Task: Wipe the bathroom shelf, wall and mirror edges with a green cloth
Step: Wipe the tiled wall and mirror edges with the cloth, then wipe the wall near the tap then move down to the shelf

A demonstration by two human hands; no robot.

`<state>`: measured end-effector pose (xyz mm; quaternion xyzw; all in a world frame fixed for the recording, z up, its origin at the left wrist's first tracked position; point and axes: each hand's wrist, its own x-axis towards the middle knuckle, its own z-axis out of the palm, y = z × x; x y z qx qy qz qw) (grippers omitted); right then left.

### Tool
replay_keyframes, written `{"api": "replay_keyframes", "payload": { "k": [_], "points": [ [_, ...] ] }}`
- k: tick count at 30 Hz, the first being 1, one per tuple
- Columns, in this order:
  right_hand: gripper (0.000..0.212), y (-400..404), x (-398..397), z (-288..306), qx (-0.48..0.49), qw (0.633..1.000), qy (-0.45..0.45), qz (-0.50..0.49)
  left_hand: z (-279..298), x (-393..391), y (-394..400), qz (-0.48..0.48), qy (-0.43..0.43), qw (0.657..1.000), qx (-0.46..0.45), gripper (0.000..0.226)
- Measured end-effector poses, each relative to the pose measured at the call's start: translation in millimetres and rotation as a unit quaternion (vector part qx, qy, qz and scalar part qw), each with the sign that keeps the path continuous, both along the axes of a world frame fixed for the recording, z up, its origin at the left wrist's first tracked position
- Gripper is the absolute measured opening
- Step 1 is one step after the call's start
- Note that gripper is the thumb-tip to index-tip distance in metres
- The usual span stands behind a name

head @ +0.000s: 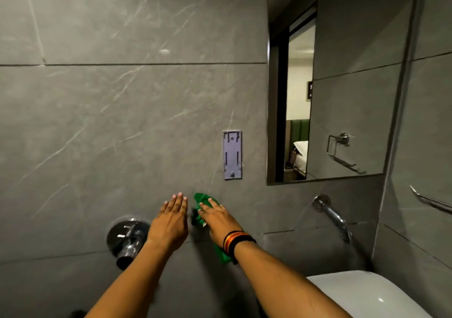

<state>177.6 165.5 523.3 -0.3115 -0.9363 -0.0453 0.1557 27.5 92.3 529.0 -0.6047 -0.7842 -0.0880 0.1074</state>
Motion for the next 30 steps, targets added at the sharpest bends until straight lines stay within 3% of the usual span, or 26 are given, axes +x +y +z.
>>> {"api": "replay_keyframes", "payload": {
  "k": [13,24,30],
  "points": [
    [0.063,-20.0,-37.6,-92.6,-0.118,0.99,0.053,-0.059,-116.4,-4.7,-25.6,-0.005,-0.043,0.994,-0.105,0.062],
    [0.074,-70.9,-54.8,-344.1,-0.318,0.941,-0.028,-0.113,-370.9,-4.1,-85.9,0.02,-0.125,0.944,-0.305,0.068],
    [0.078,-99.3,-63.1,-451.1,-0.393,0.91,-0.058,-0.116,-466.8,-3.8,-113.9,0.024,-0.16,0.917,-0.365,0.073]
  ]
}}
